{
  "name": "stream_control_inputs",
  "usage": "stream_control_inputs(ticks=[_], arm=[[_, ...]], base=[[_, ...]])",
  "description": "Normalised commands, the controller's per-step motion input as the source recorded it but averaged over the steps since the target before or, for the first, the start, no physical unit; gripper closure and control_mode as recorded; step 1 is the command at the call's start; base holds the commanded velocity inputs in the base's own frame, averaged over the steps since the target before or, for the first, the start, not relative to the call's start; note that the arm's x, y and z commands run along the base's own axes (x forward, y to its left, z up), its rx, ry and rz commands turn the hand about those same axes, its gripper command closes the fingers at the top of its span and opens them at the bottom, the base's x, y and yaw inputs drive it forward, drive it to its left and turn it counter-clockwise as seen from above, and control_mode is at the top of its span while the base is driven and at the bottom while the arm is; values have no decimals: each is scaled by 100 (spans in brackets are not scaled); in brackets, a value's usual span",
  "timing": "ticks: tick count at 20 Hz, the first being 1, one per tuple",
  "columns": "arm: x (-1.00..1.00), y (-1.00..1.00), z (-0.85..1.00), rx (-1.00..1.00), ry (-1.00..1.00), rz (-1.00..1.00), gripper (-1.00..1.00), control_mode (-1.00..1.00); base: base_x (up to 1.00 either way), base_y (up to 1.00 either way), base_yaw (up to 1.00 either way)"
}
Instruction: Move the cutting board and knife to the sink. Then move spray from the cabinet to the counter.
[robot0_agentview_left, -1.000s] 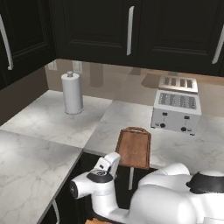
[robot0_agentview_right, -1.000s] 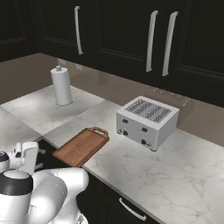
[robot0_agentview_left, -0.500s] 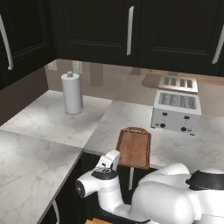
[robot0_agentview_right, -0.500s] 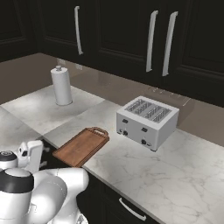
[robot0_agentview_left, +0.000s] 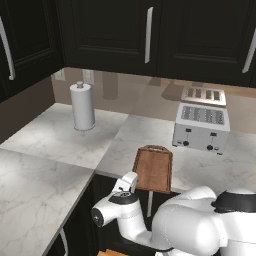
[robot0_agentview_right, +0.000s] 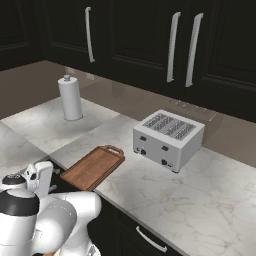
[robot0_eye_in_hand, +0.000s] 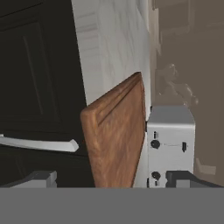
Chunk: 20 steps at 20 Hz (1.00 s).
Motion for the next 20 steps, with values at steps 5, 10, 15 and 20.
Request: stream_control_inputs(ticks=[5,10,15,20], arm=[[17,0,-17,0,0,1,-100,-100],[25,0,-10,0,0,0,-100,-100],[17,0,-8,0,0,0,-100,-100],[5,0,-5,0,0,0,-100,-100]], base=[[0,0,0],[0,0,0],[0,0,0],[0,0,0]])
